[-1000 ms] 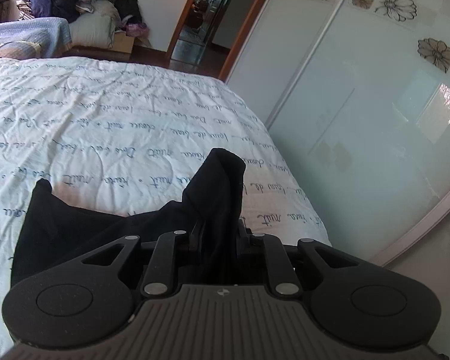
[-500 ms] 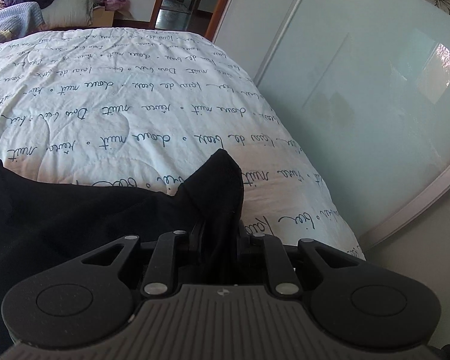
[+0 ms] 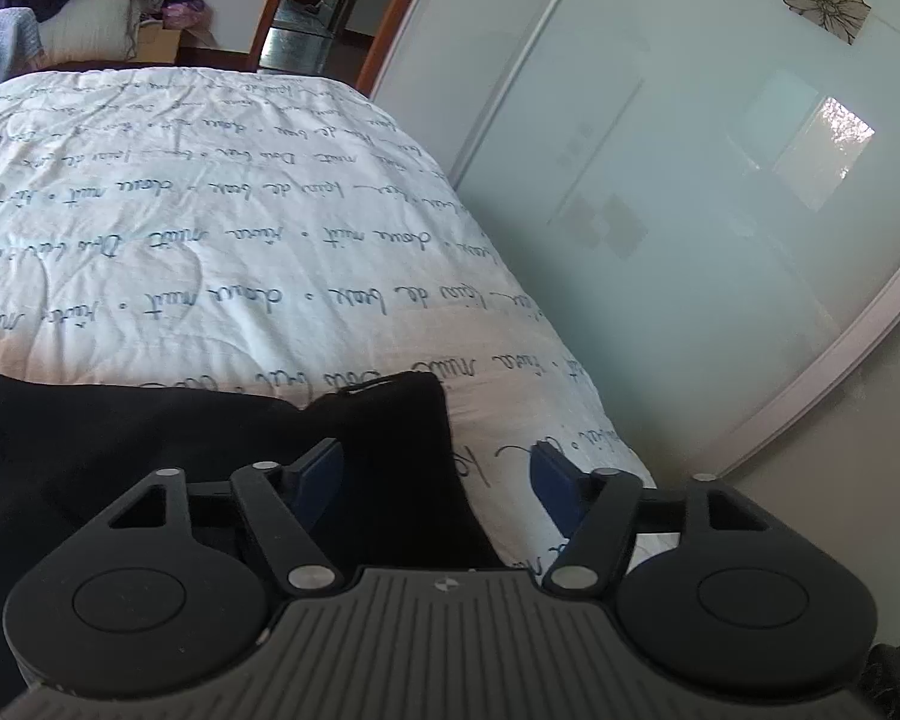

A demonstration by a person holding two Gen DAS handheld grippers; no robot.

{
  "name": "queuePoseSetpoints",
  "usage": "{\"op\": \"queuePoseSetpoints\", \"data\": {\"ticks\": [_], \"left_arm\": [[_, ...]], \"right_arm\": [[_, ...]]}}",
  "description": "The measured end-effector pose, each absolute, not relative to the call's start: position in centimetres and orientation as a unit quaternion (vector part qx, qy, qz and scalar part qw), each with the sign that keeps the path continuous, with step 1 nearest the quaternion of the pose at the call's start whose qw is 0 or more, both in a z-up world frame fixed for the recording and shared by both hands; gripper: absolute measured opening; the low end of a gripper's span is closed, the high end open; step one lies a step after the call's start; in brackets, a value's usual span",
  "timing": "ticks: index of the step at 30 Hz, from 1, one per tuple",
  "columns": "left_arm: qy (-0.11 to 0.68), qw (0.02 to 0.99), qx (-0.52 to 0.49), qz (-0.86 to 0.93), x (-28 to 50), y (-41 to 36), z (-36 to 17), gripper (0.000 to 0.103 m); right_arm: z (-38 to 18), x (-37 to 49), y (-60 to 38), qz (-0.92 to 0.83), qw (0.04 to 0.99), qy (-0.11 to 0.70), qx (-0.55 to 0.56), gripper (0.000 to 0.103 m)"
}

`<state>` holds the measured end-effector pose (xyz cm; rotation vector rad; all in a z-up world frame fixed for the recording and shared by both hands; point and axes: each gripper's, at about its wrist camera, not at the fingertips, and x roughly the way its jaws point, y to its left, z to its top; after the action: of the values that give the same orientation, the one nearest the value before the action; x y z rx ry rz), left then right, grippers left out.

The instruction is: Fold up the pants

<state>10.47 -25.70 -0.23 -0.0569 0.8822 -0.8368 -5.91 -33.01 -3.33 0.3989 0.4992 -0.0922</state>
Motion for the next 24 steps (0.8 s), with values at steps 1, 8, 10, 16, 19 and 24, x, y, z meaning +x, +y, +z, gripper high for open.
{"op": "queuePoseSetpoints", "data": {"ticks": [1, 8, 10, 16, 19, 24], "left_arm": [[0.411, 0.827, -0.024, -0.381, 10.5, -24.9, -0.1, 0.076], [0.357, 0.891, 0.029, -0.278, 9.5, -19.5, 0.4, 0.076], [0.359, 0.897, 0.049, -0.253, 9.3, -18.3, -0.1, 0.076], [0.387, 0.889, 0.045, -0.24, 8.9, -16.2, -2.2, 0.076], [0.389, 0.888, 0.044, -0.24, 8.7, -16.2, -2.8, 0.076], [0.395, 0.882, 0.041, -0.254, 8.3, -17.2, -3.3, 0.076]], "right_arm": [[-2.8, -6.0, -32.8, -0.064, 0.953, 0.241, 0.173, 0.048], [-1.4, -3.7, -33.0, -0.027, 0.959, 0.223, 0.172, 0.049], [-1.4, -2.8, -32.6, -0.012, 0.959, 0.23, 0.164, 0.049], [-2.5, -3.7, -32.6, -0.035, 0.961, 0.255, 0.1, 0.02], [-2.6, -4.2, -33.0, -0.038, 0.963, 0.258, 0.074, 0.007], [-3.3, -5.1, -33.3, -0.053, 0.957, 0.284, 0.038, 0.001]]}}
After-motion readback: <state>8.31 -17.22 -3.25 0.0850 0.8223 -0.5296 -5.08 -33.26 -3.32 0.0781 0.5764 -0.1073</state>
